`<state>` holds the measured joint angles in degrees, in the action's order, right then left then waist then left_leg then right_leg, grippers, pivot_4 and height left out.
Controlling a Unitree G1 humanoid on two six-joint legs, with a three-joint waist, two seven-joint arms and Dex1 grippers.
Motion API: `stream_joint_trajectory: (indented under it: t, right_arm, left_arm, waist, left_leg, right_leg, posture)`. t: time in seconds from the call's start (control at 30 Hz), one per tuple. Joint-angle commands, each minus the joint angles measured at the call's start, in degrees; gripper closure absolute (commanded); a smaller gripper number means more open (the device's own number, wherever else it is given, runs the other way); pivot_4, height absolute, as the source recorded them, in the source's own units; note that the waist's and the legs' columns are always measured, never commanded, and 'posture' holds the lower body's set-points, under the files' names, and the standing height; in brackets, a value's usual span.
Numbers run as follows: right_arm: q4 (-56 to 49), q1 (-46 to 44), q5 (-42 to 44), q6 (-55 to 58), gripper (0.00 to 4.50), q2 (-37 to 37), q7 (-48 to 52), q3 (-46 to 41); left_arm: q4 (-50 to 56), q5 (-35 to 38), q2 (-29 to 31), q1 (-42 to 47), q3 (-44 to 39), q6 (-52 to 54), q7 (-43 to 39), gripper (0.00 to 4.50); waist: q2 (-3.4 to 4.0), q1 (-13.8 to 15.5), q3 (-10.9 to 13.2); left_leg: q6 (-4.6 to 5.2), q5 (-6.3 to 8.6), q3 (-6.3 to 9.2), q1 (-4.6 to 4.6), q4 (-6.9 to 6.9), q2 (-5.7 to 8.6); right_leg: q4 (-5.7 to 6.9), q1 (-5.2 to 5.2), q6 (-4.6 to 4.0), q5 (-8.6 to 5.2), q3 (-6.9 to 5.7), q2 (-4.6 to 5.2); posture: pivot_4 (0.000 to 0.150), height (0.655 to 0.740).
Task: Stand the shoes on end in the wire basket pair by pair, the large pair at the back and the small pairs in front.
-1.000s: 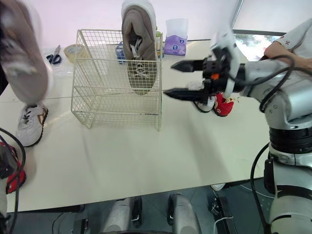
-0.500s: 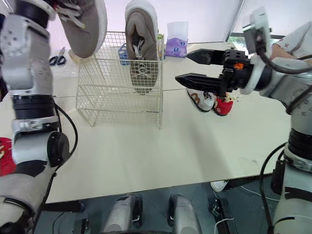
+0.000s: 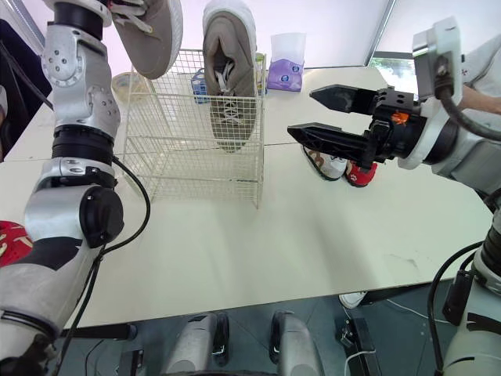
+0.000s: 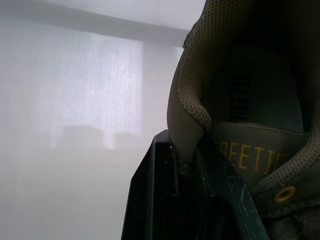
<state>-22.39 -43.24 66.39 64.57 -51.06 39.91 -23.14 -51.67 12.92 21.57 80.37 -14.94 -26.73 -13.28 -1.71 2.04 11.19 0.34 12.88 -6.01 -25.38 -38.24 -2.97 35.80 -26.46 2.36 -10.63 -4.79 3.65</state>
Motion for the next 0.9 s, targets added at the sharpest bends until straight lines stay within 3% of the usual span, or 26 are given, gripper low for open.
stream_joint_trajectory:
  t: [0.03,0.3,0.57,0.73,0.9]
  right_arm:
    - [-1.3,-0.7,2.6,-1.2,0.00,-1.4,-1.7,-2.1]
    - [-0.1,-3.6,6.3,-1.5,0.00,-1.3,-4.4,-0.7]
    - [0.6,-3.9,5.7,-3.3,0.00,-1.0,-4.8,1.1]
    - [0.4,-3.0,4.9,-5.6,0.00,0.8,-4.9,2.7]
    - [-0.5,-0.6,2.5,-7.6,0.00,2.6,-4.0,6.1]
  left_arm:
    - [-1.8,-1.2,-0.6,1.9,-0.2,-4.7,1.3,4.47]
    - [-11.6,-5.0,-3.7,-2.2,1.3,-10.4,4.1,4.47]
    - [-13.0,-4.8,-4.2,-4.5,0.5,-9.1,4.9,4.47]
    - [-6.0,-2.5,-4.7,-8.6,-0.6,-4.6,5.0,4.47]
    - [11.2,-1.5,-7.7,-20.1,1.0,5.6,7.0,4.47]
  waist:
    - [0.00,0.1,0.0]
    - [0.00,0.0,0.0]
    - [0.00,0.1,0.0]
    - [0.01,-0.1,0.0]
    - [0.05,-0.3,-0.1]
  left_leg:
    - [0.00,0.00,0.01,0.01,0.00,0.00]
    - [0.01,0.00,0.00,0.00,-0.02,0.00]
    - [0.01,0.00,0.02,0.03,-0.02,-0.03]
    - [0.01,0.00,0.04,0.11,-0.03,-0.04]
    - [0.01,0.00,0.09,0.23,-0.02,-0.07]
  right_leg:
    - [0.01,0.01,0.00,0.00,0.00,-0.01]
    - [0.00,0.01,0.00,0.00,0.01,0.01]
    - [0.07,0.01,-0.01,0.01,-0.01,-0.01]
    - [0.12,0.04,-0.02,0.01,0.02,0.00]
    - [0.20,0.13,-0.02,0.01,0.09,0.00]
  posture:
    - [0.150,0.7400]
    - [0.150,0.7400]
    - [0.150,0.7400]
    - [0.150,0.7400]
    - [0.150,0.7400]
